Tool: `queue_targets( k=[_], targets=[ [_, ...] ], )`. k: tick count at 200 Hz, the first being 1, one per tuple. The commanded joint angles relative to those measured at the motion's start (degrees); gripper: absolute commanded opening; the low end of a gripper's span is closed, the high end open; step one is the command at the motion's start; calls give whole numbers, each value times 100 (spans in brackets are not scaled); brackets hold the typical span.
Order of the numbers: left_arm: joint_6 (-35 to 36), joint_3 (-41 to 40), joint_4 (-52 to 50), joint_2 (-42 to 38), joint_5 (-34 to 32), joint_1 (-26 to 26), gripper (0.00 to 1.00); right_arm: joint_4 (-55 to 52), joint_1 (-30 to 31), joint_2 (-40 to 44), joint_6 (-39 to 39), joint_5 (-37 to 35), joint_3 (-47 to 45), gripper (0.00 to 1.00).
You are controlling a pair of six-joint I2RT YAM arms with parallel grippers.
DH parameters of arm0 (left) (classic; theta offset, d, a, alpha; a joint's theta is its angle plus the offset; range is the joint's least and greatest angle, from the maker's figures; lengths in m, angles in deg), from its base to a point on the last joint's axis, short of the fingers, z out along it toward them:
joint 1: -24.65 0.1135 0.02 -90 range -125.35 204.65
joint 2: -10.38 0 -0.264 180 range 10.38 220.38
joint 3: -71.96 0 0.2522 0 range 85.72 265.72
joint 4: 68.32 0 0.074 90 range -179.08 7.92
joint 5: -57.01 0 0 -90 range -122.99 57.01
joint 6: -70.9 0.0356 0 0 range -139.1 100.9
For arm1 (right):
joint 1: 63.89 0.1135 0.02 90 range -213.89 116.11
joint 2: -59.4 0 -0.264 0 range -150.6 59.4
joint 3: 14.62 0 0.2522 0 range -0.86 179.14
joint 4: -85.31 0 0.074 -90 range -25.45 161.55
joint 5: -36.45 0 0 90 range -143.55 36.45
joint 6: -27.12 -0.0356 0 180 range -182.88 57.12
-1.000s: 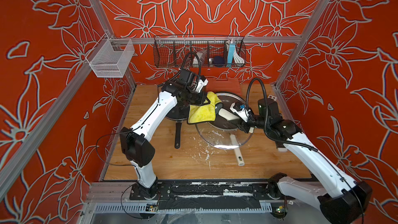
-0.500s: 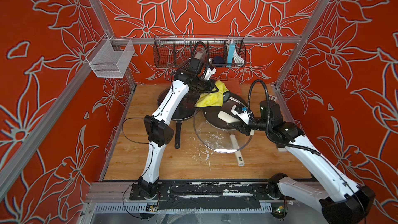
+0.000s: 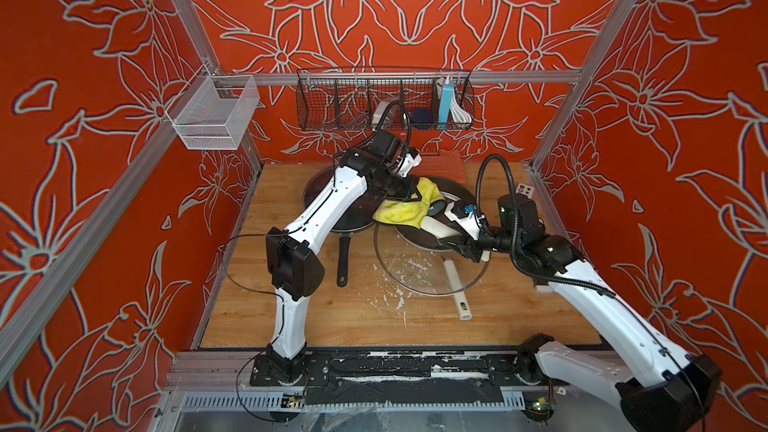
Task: Wipe the pot lid with a cloth
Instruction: Wipe the pot lid.
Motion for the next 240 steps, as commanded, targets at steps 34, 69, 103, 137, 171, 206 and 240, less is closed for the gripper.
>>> queue_targets(
  k=[34, 69, 103, 137, 171, 206, 240],
  targets=[
    [55, -1434, 354, -1211, -59, -189, 0, 1654, 2, 126, -95, -98, 324, 0],
    [-43, -2283, 644, -1752, -13, -216, 0, 1683, 2, 92, -108, -248, 409, 0],
    [-139, -2826, 824, -2136, -102, -251, 0, 1827, 2, 88, -205, -534, 425, 0],
    [-395, -3315, 1210, -2525, -285, -269, 0, 2113, 2, 116, -445, -786, 306, 0],
    [-1111, -3609, 2025, -2739, -895, -269, 0, 2487, -2, 203, -682, -1021, 78, 0],
    [-1854, -2975, 2160, -2309, -1587, -271, 0, 2653, 19, 322, -862, -1145, -71, 0],
    [-2265, -2175, 2088, -1650, -1900, -252, 0, 2767, 72, 497, -952, -1432, -265, 0]
  ],
)
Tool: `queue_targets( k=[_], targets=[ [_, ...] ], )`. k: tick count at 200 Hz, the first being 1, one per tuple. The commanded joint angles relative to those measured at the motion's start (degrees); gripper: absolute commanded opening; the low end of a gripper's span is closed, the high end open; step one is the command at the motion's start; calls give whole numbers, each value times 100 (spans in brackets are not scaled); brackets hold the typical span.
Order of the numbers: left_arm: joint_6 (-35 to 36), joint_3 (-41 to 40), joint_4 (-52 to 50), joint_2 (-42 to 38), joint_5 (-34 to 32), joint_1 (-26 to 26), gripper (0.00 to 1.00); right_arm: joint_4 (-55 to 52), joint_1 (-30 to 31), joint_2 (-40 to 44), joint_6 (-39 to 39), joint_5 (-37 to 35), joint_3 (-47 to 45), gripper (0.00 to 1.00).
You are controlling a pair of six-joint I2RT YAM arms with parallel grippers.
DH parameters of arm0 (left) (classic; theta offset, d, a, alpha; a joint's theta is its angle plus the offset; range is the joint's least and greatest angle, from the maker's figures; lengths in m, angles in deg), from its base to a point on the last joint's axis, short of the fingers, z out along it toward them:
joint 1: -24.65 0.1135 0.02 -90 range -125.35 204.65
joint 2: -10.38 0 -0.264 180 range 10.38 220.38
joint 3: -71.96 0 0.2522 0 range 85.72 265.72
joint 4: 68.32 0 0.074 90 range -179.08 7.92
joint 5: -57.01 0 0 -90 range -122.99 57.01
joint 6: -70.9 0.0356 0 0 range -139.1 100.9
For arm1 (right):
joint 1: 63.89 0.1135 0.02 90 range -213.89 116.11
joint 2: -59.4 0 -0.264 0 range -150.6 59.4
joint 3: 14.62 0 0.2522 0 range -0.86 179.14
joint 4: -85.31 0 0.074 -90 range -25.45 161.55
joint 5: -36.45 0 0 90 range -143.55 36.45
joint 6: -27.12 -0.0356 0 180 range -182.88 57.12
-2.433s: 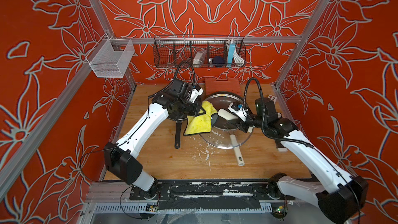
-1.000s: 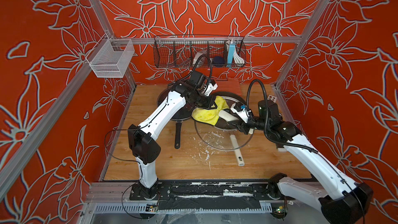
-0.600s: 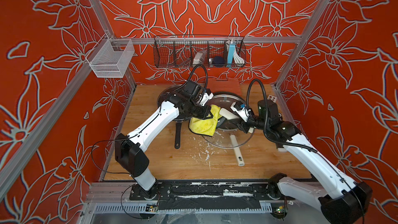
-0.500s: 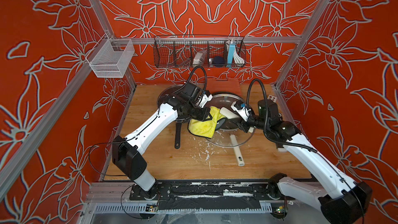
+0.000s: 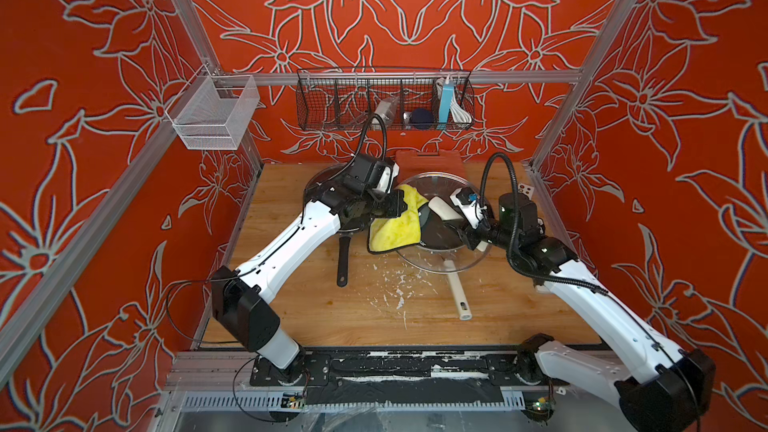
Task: Wipe the pot lid with a cloth
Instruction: Wipe the pot lid.
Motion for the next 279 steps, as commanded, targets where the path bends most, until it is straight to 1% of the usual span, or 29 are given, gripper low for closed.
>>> queue_targets(
  k=[1, 41, 57, 74, 121, 162, 181, 218, 279],
  targets=[
    [-514, 545, 139, 427, -436, -2, 0, 1584, 70, 496, -175, -137, 109, 0],
    [-691, 1683, -262, 1307, -503, 126, 0, 1818, 147, 769, -330, -625, -218, 0],
    [-852, 1909, -295, 1543, -441, 210, 0, 1917, 199, 844, -409, -904, -330, 0],
    [-978, 1967, -283, 1660, -319, 244, 0, 2152, 258, 920, -542, -1291, -500, 0],
    [-1294, 1454, 67, 1436, -18, 236, 0, 2545, 327, 678, -819, -1900, -552, 0],
    [-1243, 955, 96, 1086, -87, 89, 0, 2847, 330, 301, -1035, -2094, -449, 0],
    [-1185, 741, 47, 984, -141, -25, 0, 2980, 323, 127, -1128, -2155, -395, 0],
    [-1162, 281, 135, 798, -291, -402, 0, 3193, 325, -122, -1227, -2325, -309, 0],
    [-1451, -330, 538, 621, -193, -904, 0, 3237, 316, -278, -1241, -2473, -96, 0]
  ],
)
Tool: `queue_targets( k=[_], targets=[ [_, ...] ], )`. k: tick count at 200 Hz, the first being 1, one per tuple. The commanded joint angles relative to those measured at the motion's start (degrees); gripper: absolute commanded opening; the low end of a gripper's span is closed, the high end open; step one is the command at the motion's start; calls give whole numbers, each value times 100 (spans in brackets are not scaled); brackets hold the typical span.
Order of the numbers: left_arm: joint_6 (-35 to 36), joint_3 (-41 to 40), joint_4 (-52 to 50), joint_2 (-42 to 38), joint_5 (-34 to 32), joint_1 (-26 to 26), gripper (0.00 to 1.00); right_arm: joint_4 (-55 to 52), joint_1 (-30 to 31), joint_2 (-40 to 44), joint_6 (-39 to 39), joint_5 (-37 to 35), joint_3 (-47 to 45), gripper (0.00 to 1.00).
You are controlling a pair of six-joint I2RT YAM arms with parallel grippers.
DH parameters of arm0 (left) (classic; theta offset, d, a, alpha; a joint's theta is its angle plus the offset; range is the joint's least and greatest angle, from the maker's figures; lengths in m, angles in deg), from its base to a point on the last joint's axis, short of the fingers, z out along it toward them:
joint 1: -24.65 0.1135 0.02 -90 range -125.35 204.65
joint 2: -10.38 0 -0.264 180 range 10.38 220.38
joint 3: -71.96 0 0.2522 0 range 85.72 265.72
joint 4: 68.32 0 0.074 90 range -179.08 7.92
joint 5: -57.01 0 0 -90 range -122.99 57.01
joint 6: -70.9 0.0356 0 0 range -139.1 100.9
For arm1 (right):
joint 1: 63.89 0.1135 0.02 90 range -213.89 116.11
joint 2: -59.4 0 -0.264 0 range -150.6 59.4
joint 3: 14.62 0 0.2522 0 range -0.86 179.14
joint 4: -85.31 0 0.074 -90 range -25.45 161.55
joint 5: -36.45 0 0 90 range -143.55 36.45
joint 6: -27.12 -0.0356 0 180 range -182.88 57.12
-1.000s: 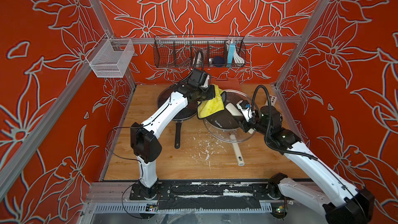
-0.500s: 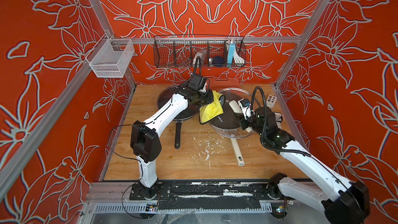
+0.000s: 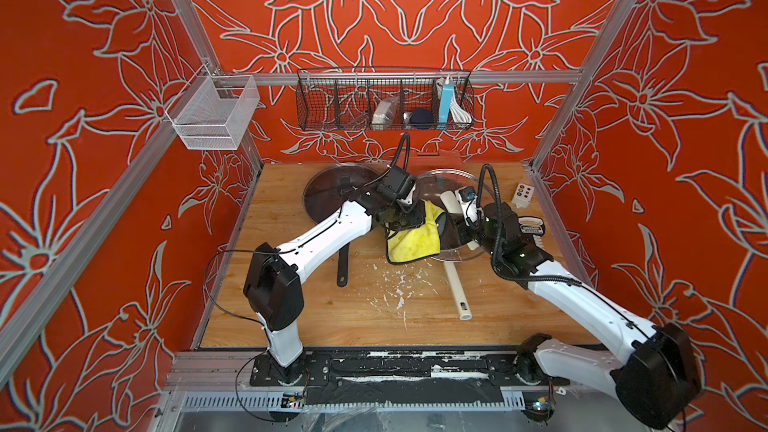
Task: Wipe the pot lid with a cloth
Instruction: Wipe the pot lid.
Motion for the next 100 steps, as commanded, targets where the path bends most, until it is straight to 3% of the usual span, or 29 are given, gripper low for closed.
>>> queue_targets(
  k=[1, 42, 100],
  targets=[
    [-167, -128, 248, -217, 38, -152, 0, 1714, 19, 207, -161, -200, 711, 0],
    [-206, -223, 349, -307, -150, -250, 0, 1675, 17, 228, -198, -250, 713, 0],
    [-70, 750, -13, 169, -228, 167, 0, 1610, 20, 460, -298, -115, 520, 0]
  ],
)
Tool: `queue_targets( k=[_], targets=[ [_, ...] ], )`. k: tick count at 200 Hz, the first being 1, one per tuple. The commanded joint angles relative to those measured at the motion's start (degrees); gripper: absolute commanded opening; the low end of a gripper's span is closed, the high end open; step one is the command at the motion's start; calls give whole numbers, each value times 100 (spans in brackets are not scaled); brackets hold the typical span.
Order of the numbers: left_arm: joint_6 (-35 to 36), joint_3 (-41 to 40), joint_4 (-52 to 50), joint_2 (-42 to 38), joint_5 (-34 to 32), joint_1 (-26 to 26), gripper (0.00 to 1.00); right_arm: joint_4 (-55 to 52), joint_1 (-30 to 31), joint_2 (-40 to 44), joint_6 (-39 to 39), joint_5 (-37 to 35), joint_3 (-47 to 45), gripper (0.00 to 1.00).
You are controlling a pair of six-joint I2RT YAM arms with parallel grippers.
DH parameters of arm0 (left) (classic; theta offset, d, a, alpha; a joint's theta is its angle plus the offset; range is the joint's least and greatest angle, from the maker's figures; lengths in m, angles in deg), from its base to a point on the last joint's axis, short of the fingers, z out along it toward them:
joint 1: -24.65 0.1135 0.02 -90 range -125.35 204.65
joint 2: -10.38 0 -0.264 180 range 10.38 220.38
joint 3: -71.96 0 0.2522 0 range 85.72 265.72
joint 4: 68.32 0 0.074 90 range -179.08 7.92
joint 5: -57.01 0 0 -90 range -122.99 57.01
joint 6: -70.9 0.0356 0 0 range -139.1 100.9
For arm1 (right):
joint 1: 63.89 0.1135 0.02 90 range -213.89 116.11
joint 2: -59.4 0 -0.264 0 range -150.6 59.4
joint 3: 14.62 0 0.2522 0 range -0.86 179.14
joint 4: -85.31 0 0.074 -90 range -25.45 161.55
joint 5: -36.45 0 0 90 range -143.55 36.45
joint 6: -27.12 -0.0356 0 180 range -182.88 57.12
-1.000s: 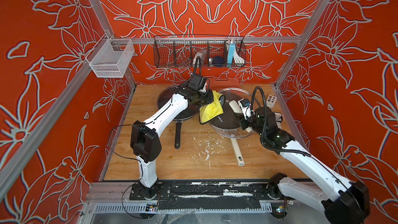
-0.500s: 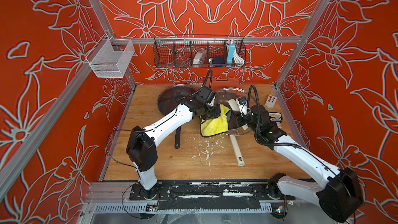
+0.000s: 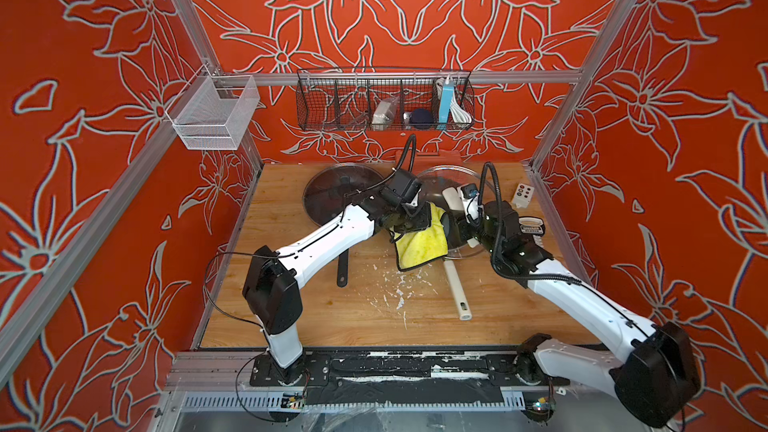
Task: Wipe the pot lid with a cloth
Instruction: Wipe the pot lid.
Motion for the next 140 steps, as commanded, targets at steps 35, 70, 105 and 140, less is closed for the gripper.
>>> queue_targets(
  k=[35, 70, 105, 140],
  targets=[
    [67, 1294, -337, 679, 136, 691, 0, 1514, 22, 603, -230, 151, 284, 0],
    [217, 2694, -966, 1488, 125, 1042, 0, 1525, 36, 680, -355, 239, 190, 0],
    [450, 4668, -2078, 2550, 9, 1057, 0, 1480, 36, 614, -343, 179, 250, 0],
    [593, 4167, -2063, 2346, -427, 853, 0, 1417, 38, 483, -341, -103, 400, 0]
  ],
)
